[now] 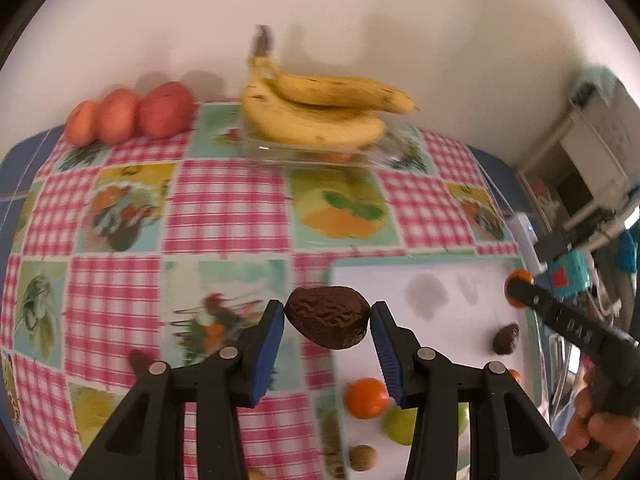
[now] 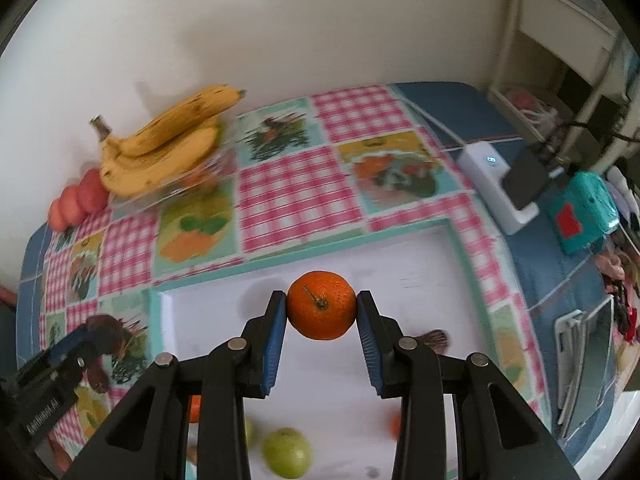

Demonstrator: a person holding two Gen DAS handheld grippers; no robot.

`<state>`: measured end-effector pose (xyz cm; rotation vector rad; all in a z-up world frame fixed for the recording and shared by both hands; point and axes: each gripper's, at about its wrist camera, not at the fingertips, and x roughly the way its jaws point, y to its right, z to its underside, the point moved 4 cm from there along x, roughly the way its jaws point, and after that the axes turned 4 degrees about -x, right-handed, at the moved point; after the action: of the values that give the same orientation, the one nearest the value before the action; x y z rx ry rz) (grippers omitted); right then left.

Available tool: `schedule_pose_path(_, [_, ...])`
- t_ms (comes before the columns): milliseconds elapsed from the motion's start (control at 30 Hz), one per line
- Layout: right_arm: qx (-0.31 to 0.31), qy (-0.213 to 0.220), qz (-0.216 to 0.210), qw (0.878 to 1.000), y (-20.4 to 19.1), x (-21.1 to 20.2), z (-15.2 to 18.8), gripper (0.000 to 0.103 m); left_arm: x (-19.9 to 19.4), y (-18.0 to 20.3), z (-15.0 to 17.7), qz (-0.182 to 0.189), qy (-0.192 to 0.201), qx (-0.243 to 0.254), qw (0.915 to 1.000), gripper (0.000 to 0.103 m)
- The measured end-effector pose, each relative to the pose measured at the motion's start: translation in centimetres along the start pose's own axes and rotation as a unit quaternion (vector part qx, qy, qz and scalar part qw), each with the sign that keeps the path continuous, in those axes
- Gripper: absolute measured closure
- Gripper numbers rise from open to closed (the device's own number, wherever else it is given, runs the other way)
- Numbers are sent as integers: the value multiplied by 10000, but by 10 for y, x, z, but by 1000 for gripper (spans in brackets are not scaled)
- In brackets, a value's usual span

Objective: Organize fruits
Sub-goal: 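Carry the tangerine and date into the white tray and open both tools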

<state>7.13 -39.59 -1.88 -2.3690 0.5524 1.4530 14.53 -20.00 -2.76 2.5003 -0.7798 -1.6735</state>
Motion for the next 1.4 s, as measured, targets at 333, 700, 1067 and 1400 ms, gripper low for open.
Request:
schedule_pose_path(333, [76, -301, 33, 9995, 21, 23, 8, 66, 34, 52, 24, 77, -337, 598, 9976, 55])
schedule_pose_path(700, [162, -683, 26, 9975, 26, 63, 27, 66, 68, 52, 43, -22, -719, 616, 9955, 55])
schedule_pose_path(1067, [110, -680, 75, 9976, 25, 64, 27, 66, 68, 49, 42, 24, -701, 569, 9959, 55])
schedule_pose_path(1400, [85, -655, 103, 9978, 25, 60, 22, 54, 66, 52, 41, -37, -707, 663, 9953, 43])
